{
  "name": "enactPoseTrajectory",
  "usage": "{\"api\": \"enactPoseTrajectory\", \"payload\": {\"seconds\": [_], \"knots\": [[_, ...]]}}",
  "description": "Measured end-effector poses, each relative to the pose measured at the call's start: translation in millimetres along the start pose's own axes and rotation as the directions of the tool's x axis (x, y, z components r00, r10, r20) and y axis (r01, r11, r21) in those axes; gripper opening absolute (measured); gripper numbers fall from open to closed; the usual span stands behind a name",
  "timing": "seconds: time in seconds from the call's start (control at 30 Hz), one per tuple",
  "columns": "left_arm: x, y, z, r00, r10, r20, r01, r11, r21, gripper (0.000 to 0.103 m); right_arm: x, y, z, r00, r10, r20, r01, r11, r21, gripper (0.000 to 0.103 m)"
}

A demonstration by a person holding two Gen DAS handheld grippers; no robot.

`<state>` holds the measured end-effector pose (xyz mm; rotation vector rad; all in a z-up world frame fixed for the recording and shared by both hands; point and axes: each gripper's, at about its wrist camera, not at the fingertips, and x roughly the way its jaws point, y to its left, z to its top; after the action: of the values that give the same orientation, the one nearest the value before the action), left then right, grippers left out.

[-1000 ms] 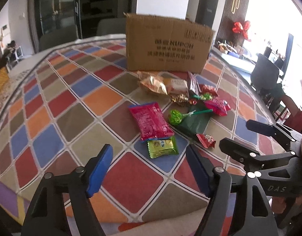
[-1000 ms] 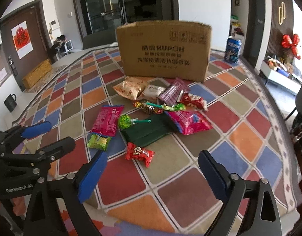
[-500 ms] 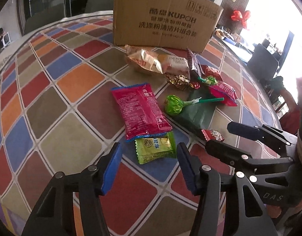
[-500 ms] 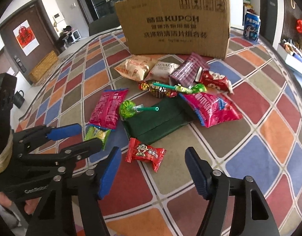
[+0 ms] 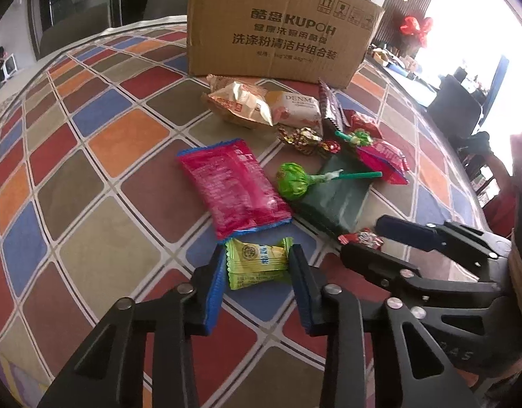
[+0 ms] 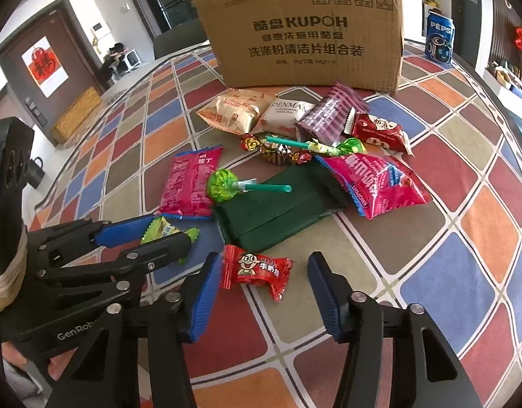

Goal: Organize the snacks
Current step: 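Grasp the red wrapped candy with the right gripper while the left grasps the yellow-green packet, then carry both candies into the cardboard box and open both grippers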

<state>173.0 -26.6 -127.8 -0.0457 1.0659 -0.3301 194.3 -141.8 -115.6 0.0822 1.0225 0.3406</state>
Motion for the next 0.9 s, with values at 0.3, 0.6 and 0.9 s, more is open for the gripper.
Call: {"api": "enactPoseTrajectory", "payload": {"seconds": [0.3,0.6,0.9], "knots": [[-6,-3,-5,0.999,-0.052,0.002,0.052,0.998,-0.019,0.030,-3,3,-4,1.000,0.020,0.001,-0.020,1.000,-0.012,0.028],[-29,-10,0,0.998,-0.021,0.066,0.021,1.000,-0.004,0.030,-21,5,-1,0.998,0.015,0.055,-0.015,1.000,-0.007,0.028],[-56,-19,18,0.986,0.023,0.166,-0.028,0.999,0.028,0.030,-44,6,10,0.991,0.004,0.133,-0.001,1.000,-0.023,0.028]]}}
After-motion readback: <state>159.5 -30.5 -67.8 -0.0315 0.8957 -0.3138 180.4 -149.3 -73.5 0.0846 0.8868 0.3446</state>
